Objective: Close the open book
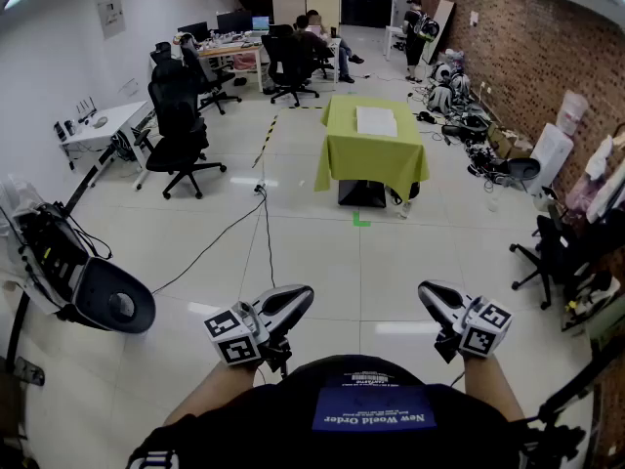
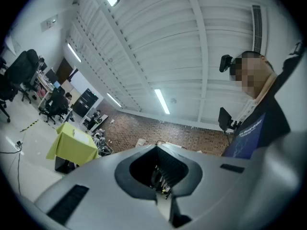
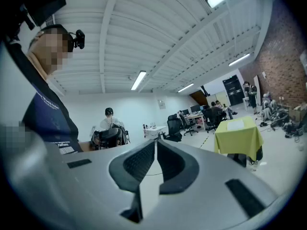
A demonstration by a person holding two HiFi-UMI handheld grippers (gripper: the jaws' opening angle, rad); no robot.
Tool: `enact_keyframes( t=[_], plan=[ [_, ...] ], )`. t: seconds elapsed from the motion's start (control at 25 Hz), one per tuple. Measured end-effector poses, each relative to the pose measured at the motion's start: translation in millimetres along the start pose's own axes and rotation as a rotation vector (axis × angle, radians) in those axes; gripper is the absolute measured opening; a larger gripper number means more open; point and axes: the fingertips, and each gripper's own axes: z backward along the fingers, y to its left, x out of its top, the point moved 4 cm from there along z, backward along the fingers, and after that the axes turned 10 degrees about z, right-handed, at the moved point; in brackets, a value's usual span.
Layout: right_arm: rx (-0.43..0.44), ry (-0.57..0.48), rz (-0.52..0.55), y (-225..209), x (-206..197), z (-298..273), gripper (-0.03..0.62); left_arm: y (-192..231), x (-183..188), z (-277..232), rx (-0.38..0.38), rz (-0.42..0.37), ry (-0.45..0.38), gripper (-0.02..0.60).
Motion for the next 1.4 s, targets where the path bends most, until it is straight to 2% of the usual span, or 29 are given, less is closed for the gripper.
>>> enact_keyframes(
  t=[0.28, 0.56, 0.8, 1.08, 1.4],
  plan=[
    [0.009, 0.005, -0.036, 5, -2, -39, 0.02, 32, 20, 19, 0.007, 0.018, 0.006, 0.005],
    [0.015, 0.001, -0.068, -36, -7, -50, 0.04, 58, 21, -8, 0.018, 0.031, 0.019, 0.005],
    [0.071, -0.029, -0.085, -109, -13, -43, 0.046, 76, 19, -76, 0.068, -0.006, 0.013, 0.005],
    [0.143, -0.041, -0.056, -213, 8, -8, 0.046, 74, 12, -193, 0.071, -0.028, -0.012, 0.005],
    [0.113, -0.044, -0.106, -297, -11, 21, 0.046, 102, -6, -278, 0.067, 0.006, 0.046, 0.005]
  ],
)
